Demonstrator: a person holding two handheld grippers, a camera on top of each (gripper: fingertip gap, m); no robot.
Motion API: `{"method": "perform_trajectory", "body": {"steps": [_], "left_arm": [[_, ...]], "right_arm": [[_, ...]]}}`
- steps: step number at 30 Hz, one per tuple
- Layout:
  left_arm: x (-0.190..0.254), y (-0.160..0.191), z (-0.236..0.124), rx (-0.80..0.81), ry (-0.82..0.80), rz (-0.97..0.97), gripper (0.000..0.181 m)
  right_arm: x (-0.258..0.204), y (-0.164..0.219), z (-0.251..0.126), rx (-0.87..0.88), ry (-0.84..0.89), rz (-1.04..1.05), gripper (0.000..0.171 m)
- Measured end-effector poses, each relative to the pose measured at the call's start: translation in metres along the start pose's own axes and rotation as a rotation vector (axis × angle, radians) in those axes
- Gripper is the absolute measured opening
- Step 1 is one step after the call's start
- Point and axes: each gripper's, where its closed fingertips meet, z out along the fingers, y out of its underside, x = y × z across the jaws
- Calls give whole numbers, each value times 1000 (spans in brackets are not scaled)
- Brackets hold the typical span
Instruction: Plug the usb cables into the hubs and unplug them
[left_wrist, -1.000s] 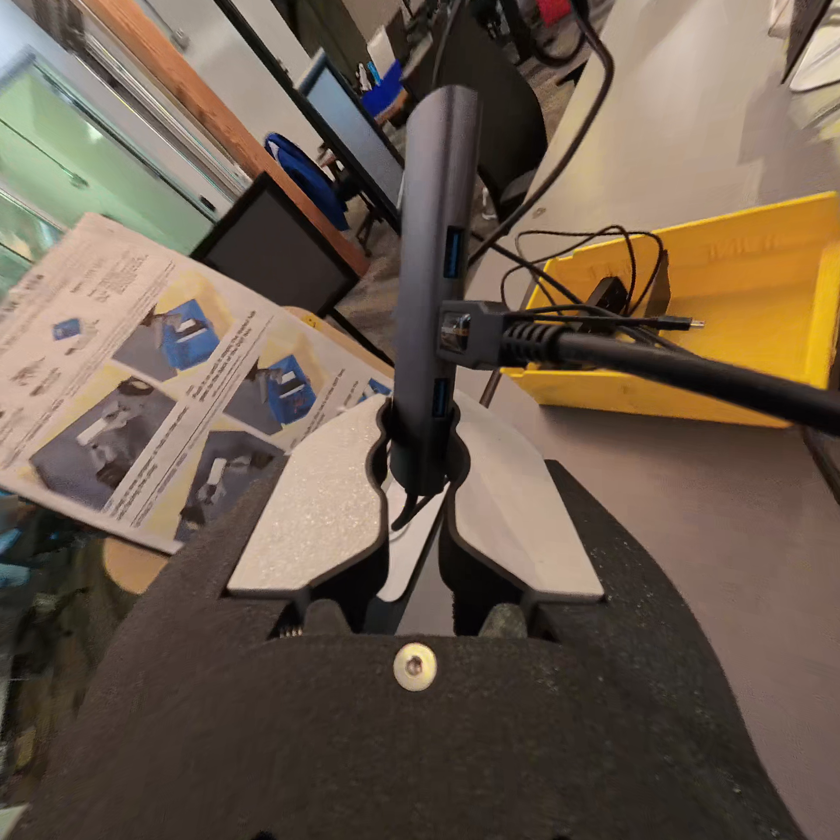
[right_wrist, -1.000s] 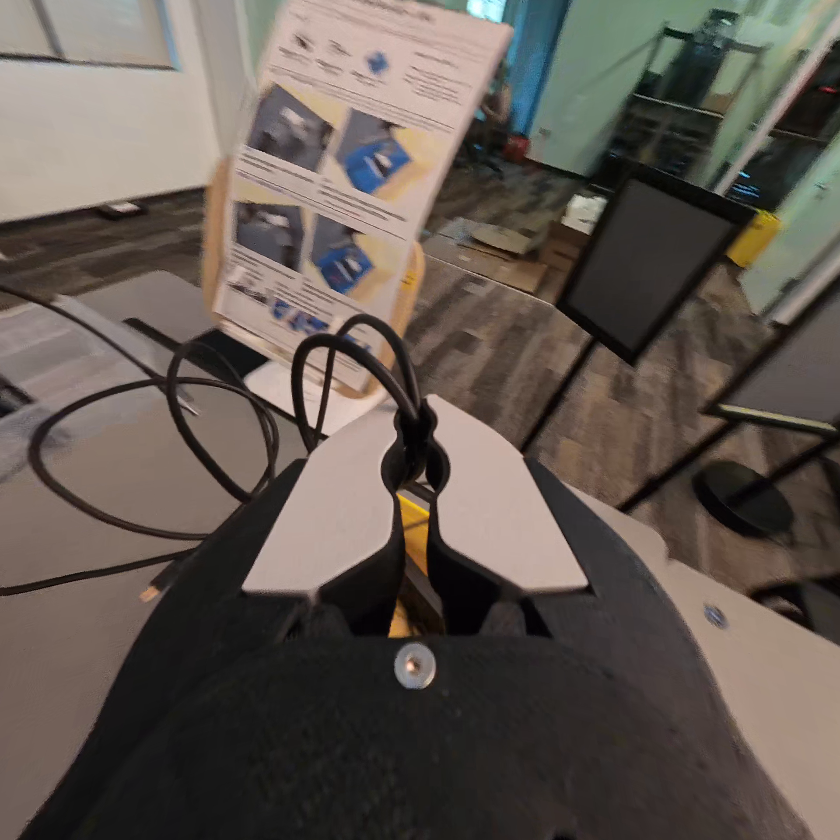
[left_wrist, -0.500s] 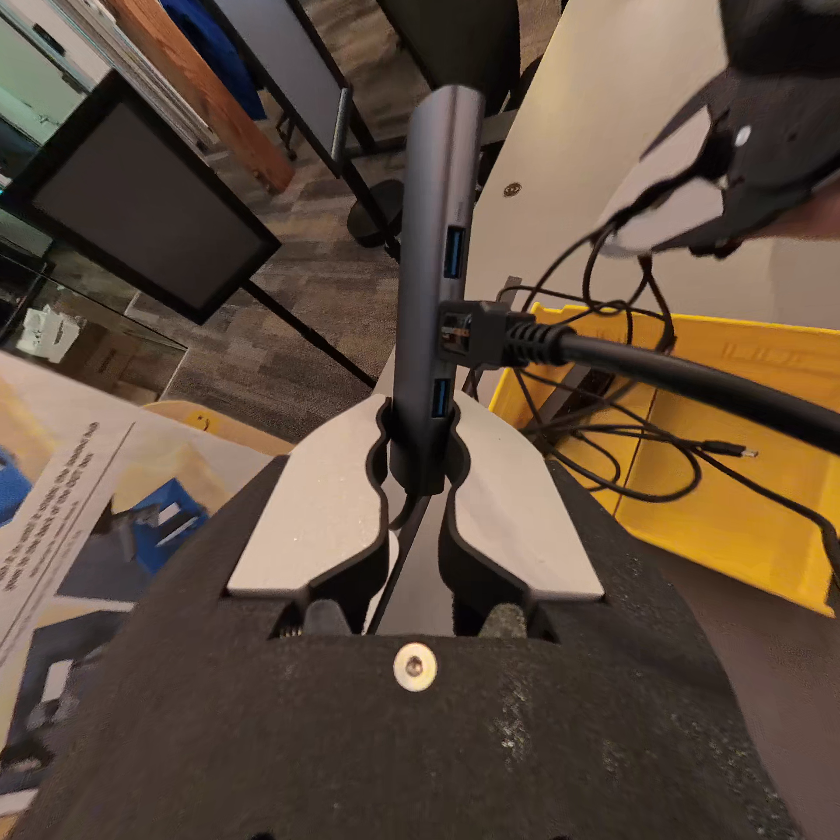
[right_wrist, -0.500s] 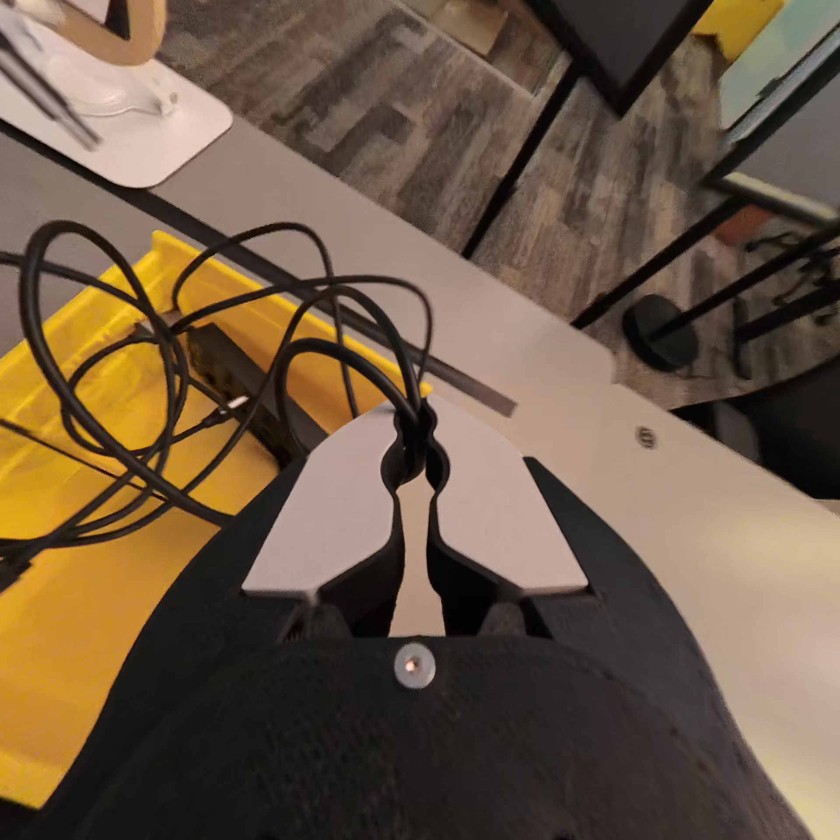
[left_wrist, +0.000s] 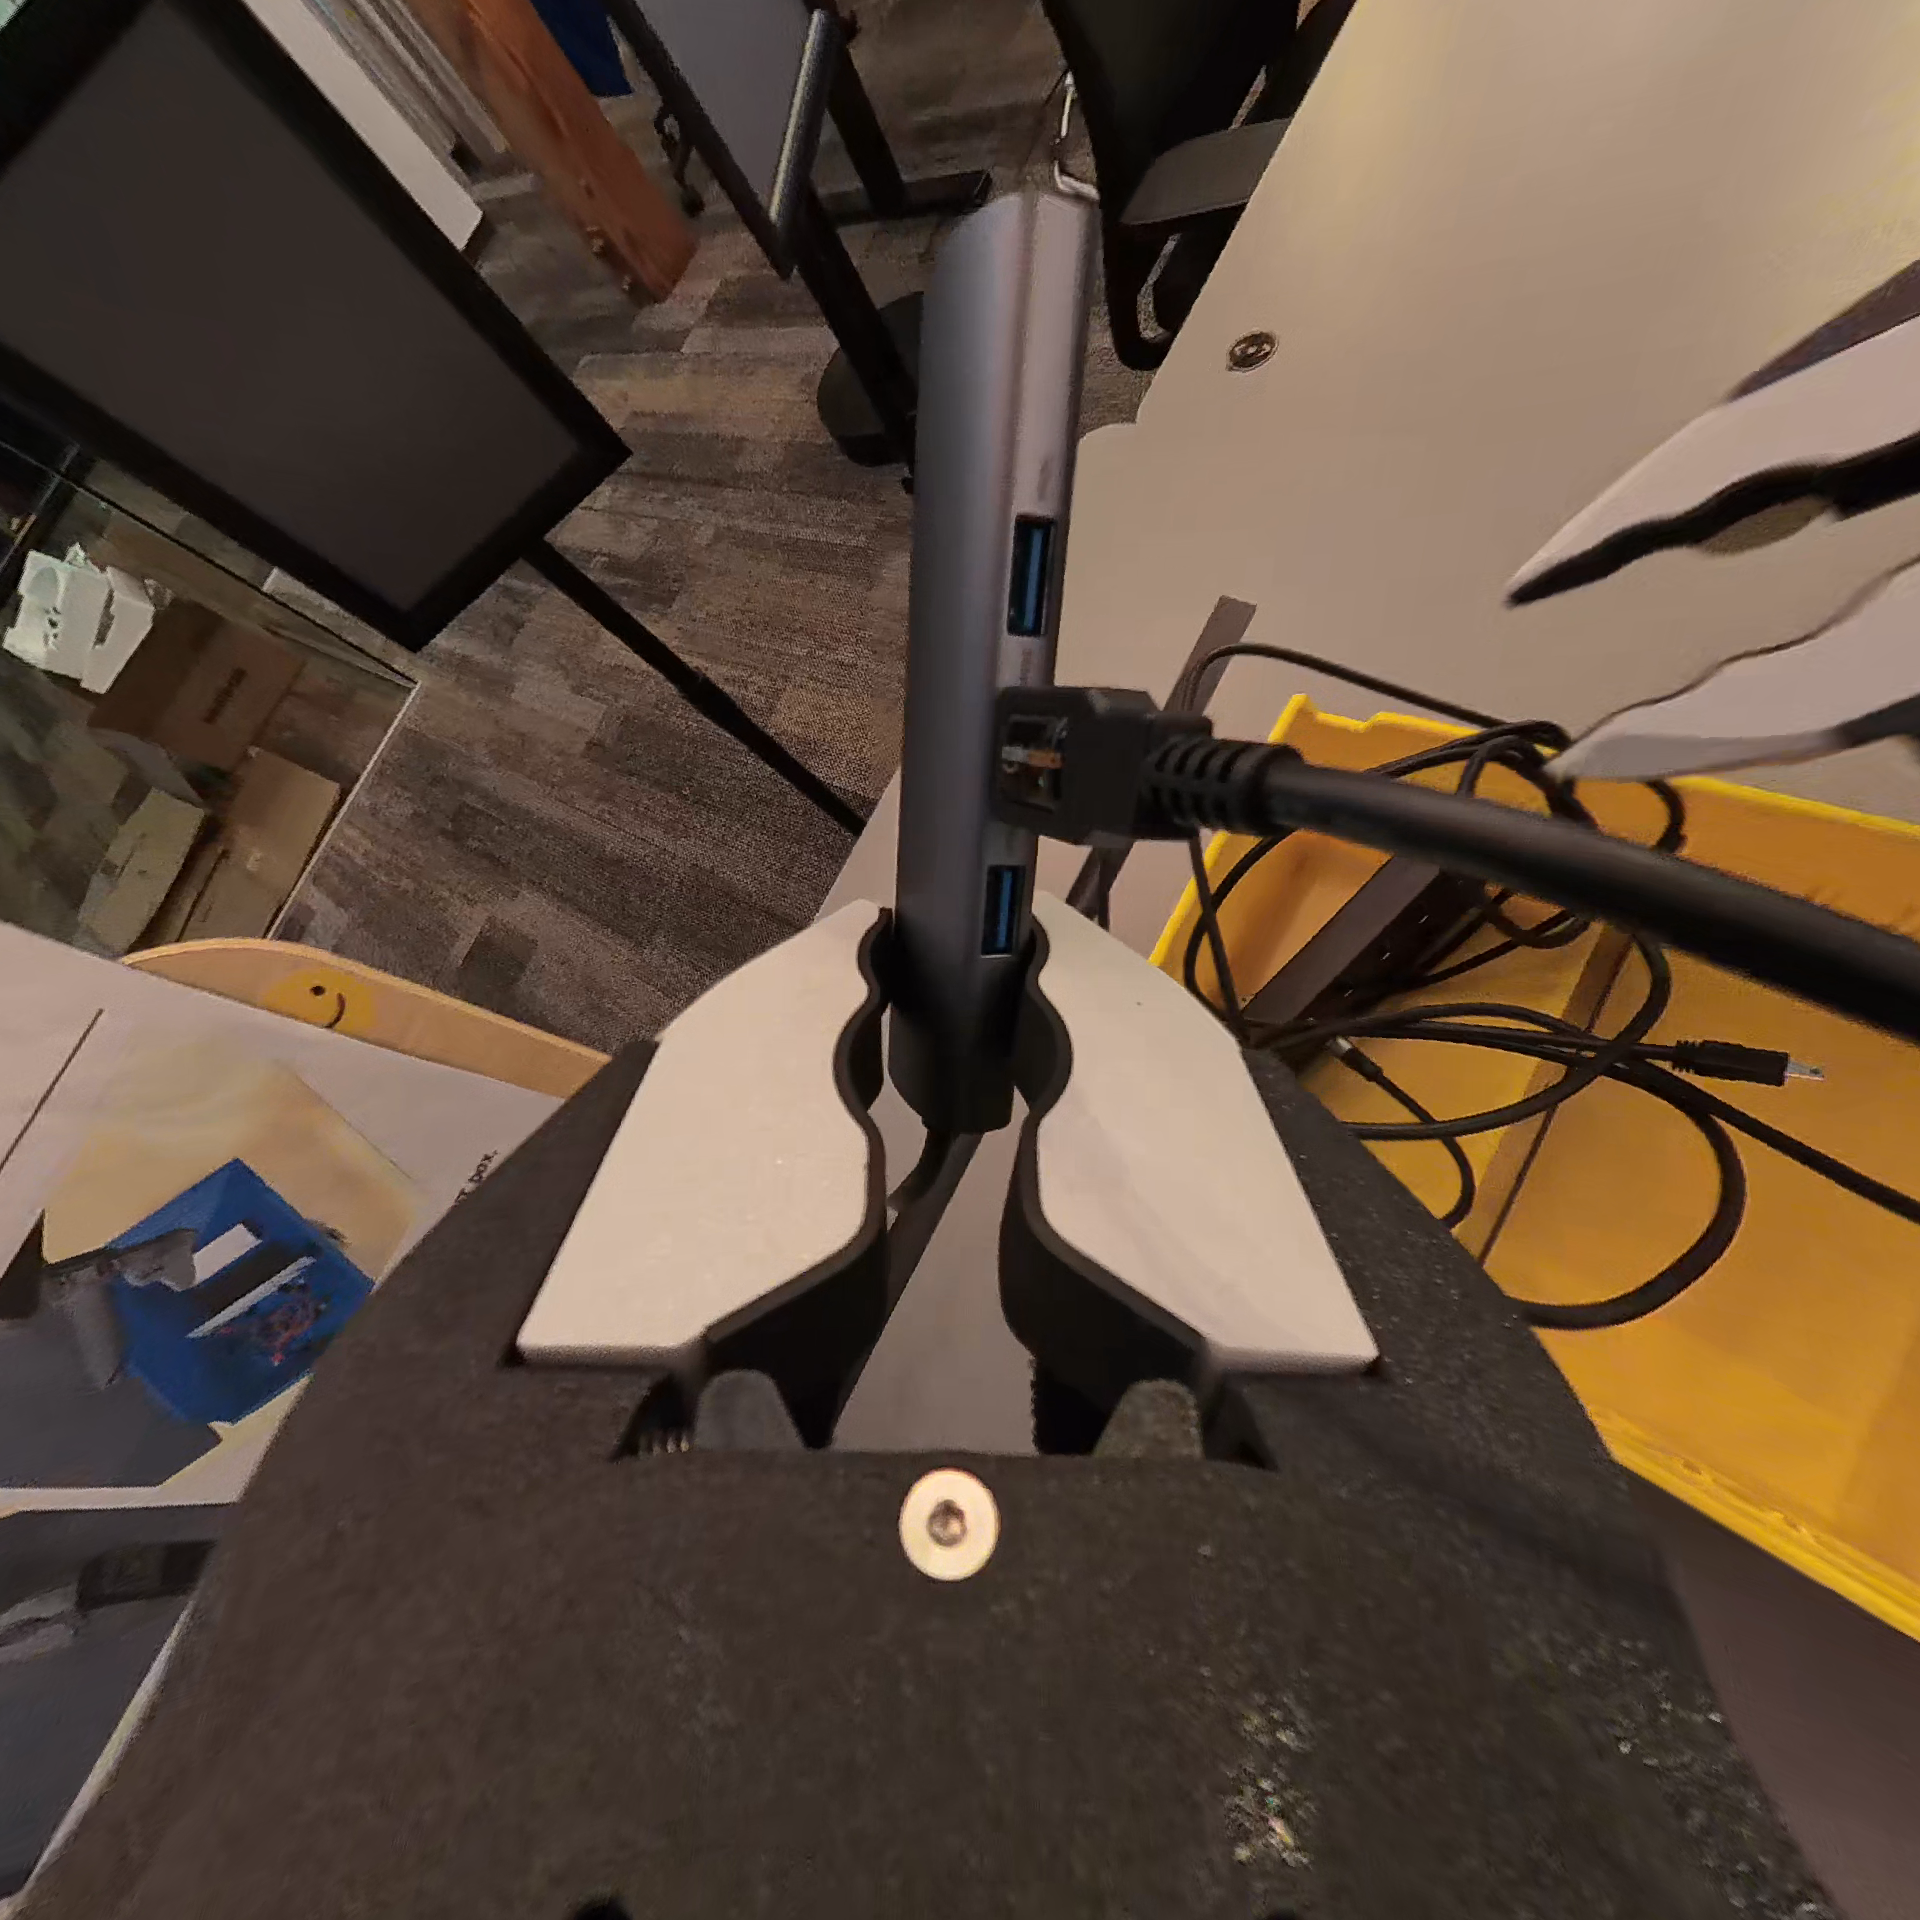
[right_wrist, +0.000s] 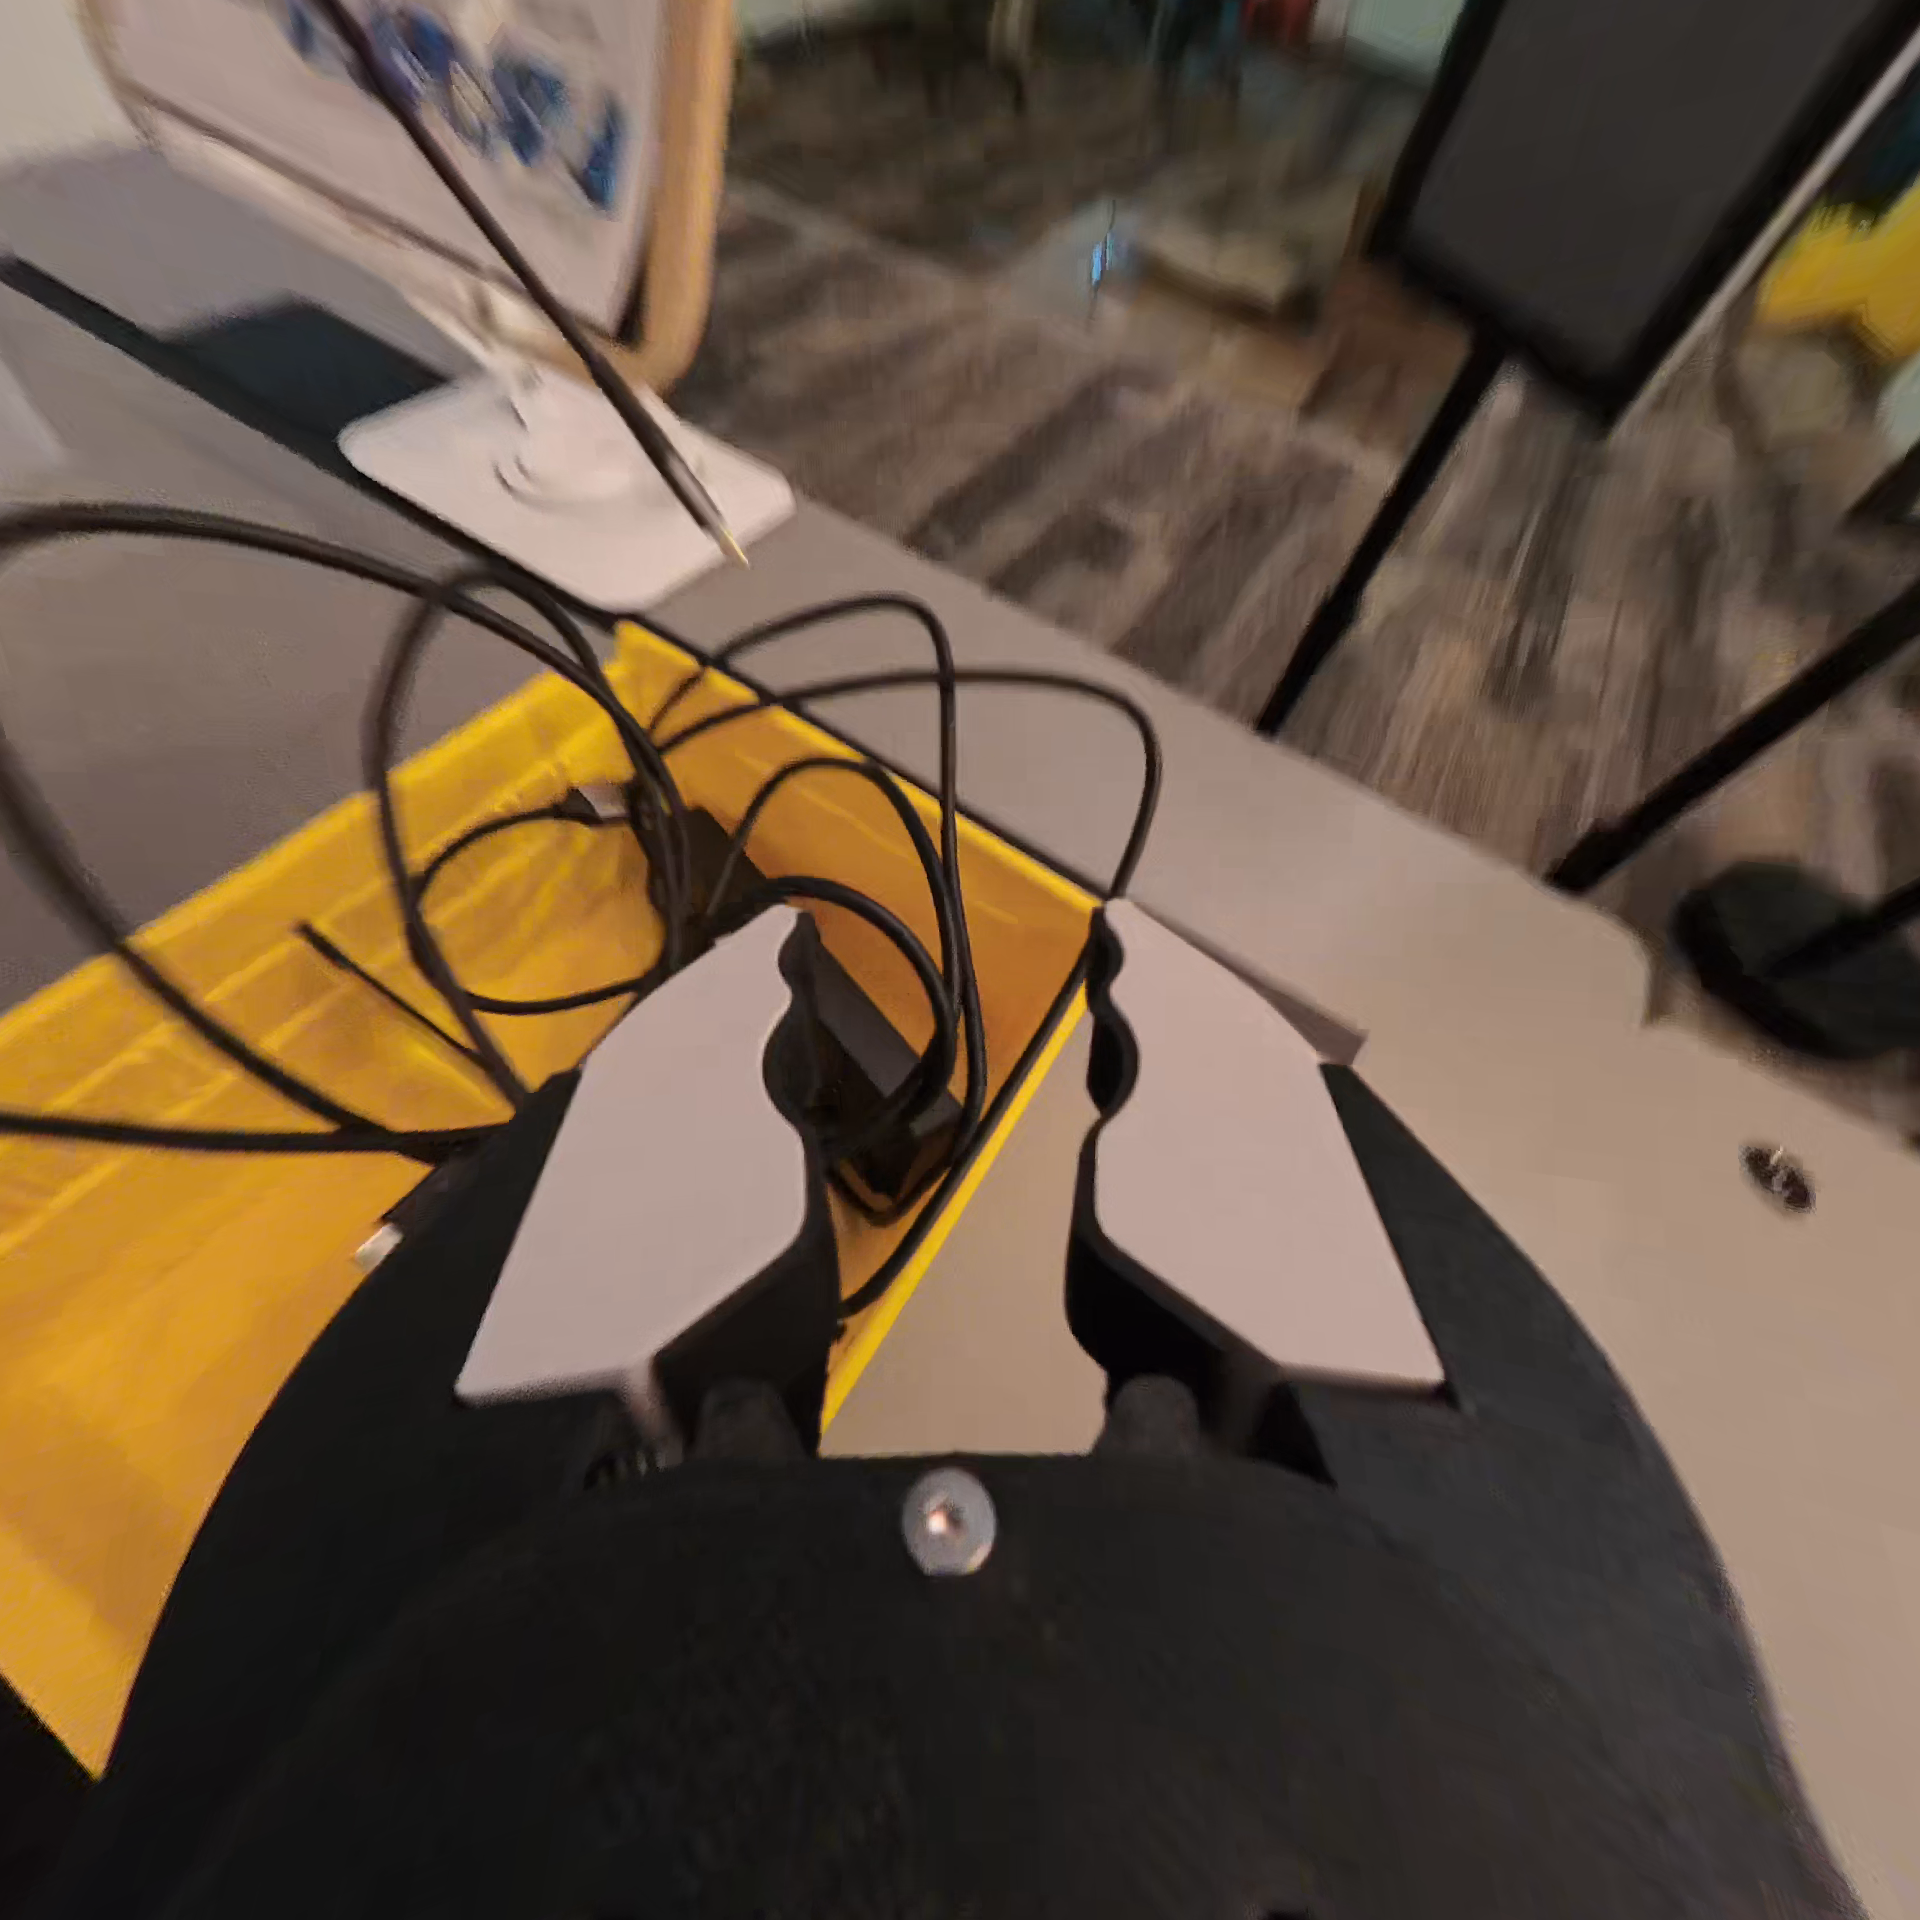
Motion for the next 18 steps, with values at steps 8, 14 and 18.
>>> {"method": "perform_trajectory", "body": {"steps": [8, 14, 18], "left_arm": [[-11, 9, -3, -14, -17, -22, 20], [-9, 12, -3, -42, -19, -14, 20], [-6, 19, -1, -98, -23, 45, 20]], "right_arm": [[-139, -10, -31, 253, -105, -412, 76], [-103, 20, 8, 87, 52, -364, 6], [-62, 29, 16, -23, -80, -119, 5]]}}
